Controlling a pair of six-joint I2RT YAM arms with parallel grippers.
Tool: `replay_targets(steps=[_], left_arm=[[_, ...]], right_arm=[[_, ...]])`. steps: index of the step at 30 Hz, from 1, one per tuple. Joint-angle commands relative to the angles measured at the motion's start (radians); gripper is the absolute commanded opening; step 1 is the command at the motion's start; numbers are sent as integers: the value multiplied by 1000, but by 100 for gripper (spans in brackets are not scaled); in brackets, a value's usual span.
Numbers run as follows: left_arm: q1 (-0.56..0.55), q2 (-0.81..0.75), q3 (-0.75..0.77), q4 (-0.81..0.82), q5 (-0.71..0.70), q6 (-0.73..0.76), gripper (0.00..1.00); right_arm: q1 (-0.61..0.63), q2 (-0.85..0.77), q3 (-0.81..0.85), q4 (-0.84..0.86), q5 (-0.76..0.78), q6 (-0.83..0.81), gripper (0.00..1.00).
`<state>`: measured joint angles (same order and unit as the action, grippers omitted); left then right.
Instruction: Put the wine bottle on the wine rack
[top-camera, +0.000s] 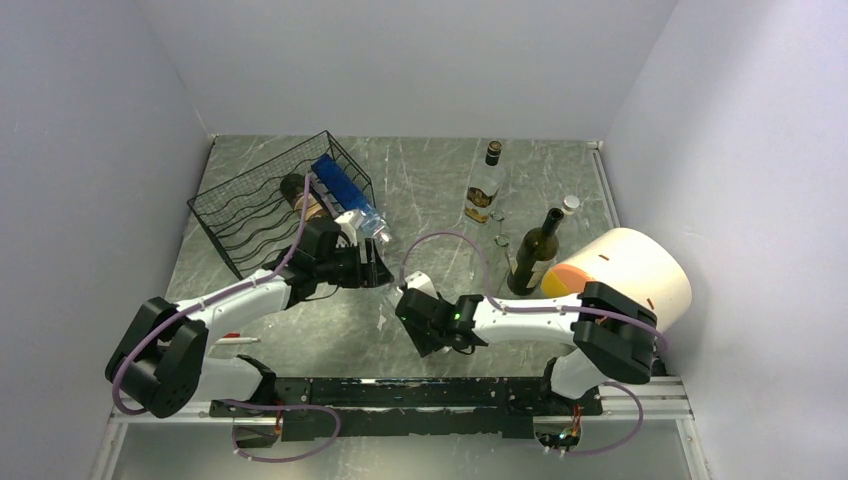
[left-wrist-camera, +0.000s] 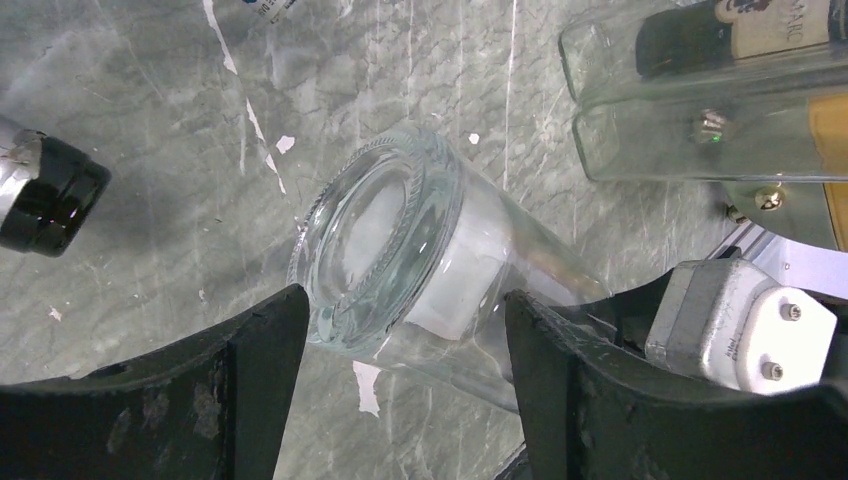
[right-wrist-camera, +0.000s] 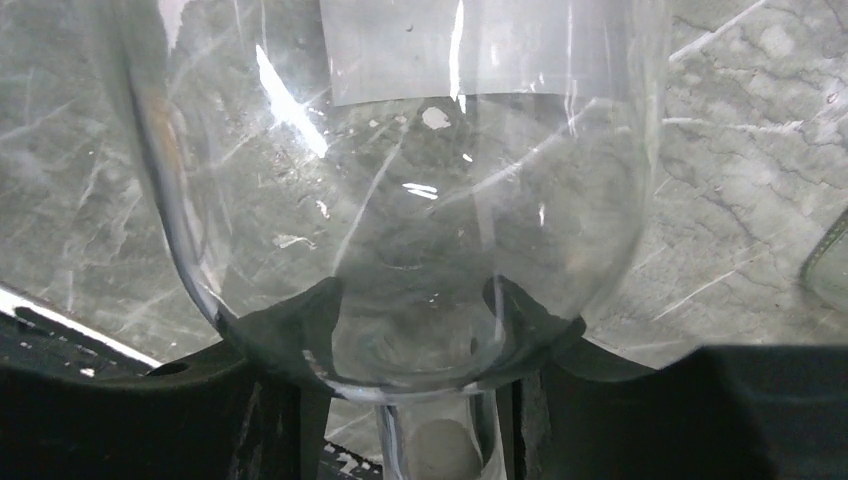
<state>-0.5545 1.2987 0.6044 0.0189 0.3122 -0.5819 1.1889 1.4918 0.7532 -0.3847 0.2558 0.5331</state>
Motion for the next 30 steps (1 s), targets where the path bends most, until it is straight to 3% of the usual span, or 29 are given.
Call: replay_targets(steps=[1,9,13,14,26,30], left_arm=[[-5,2,-12,-16,-21,-15,76],[-7,17,10,-17,3,-4,75],[-9,-2,5,-17,-1,-9,74],[-9,-11,5,-19,-4,-12,74],[-11,-217,97,-197,-187,-1,80],[-10,-293,188,-271,-175,37,80]], right_arm=[[-3,13,-6,77,97,-7,55],[-1,27,-65,178,135,-34,39],[0,20,-72,174,168,-17,4],[0,13,-74,172,176,-11,0],[0,-192,-94,211,207,-38,0],[-1,-240,-94,223,203,-47,0]])
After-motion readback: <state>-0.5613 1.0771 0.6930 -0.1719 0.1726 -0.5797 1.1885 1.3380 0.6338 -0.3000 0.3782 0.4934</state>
